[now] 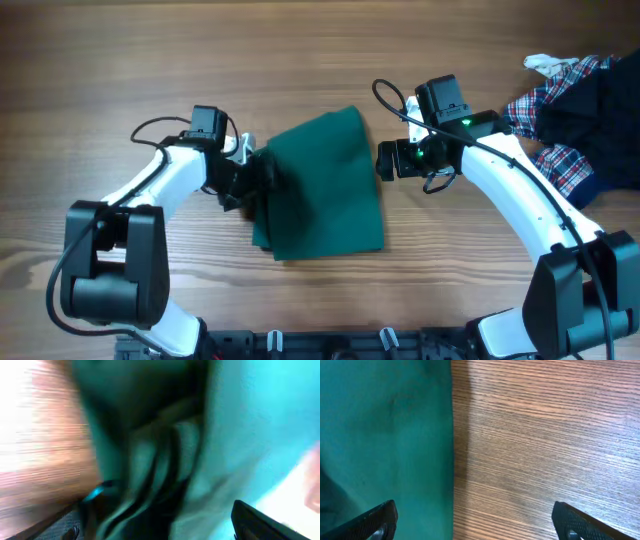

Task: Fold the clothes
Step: 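Release the right gripper and lift the bag with the left gripper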

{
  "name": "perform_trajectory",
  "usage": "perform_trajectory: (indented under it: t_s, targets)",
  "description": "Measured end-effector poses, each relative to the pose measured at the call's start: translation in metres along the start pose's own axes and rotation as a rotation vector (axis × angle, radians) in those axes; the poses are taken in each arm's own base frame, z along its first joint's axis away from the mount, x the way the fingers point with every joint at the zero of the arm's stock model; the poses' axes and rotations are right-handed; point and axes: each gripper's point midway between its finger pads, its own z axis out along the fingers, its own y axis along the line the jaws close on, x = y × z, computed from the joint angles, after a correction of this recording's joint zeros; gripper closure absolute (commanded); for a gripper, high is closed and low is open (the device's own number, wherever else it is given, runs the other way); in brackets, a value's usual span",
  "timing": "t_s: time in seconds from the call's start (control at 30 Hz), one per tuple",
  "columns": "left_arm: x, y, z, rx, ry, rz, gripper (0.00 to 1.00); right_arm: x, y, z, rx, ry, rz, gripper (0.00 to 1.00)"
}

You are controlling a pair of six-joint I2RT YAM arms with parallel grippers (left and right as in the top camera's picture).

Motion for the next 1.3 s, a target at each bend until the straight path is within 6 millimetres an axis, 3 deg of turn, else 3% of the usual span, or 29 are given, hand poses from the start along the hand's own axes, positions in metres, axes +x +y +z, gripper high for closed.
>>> perform_trajectory:
  t_s: [0.2, 0.37, 0.5, 0.57, 0.63, 0.67, 0.8, 0.9, 1.13, 1.3]
  targets:
    - [0.009, -0.016, 0.006, 0.12, 0.049, -0.005, 0.11, 0.0, 0.0, 0.0, 0.0, 0.0, 0.0, 0.0]
    - [0.029, -0.035, 0.021, 0.165, 0.133, -0.03, 0.15, 0.0, 0.0, 0.0, 0.0, 0.0, 0.0, 0.0]
    - [0.032, -0.037, 0.026, 0.173, 0.158, -0.069, 0.39, 0.0, 0.0, 0.0, 0.0, 0.0, 0.0, 0.0]
    - [0.034, -0.033, 0.029, 0.161, 0.163, -0.089, 0.57, 0.0, 0.0, 0.0, 0.0, 0.0, 0.0, 0.0]
    - [0.035, -0.029, 0.032, 0.148, 0.167, -0.098, 0.87, 0.0, 0.0, 0.0, 0.0, 0.0, 0.0, 0.0]
    - [0.035, -0.028, 0.033, 0.145, 0.167, -0.103, 0.96, 0.0, 0.0, 0.0, 0.0, 0.001, 0.0, 0.0]
    - [0.031, -0.027, 0.034, 0.151, 0.154, -0.096, 0.96, 0.001, 0.0, 0.0, 0.001, 0.004, 0.001, 0.0]
    - [0.016, -0.024, 0.028, 0.182, 0.106, -0.105, 0.96, 0.005, -0.001, 0.0, 0.003, 0.021, 0.004, 0.0]
    - [-0.058, 0.017, -0.014, 0.225, -0.159, -0.109, 0.96, 0.005, -0.001, 0.0, 0.003, 0.021, 0.004, 0.0]
    - [-0.094, 0.041, -0.029, 0.143, -0.324, -0.1, 0.96, 0.005, -0.001, 0.0, 0.003, 0.019, 0.003, 0.0]
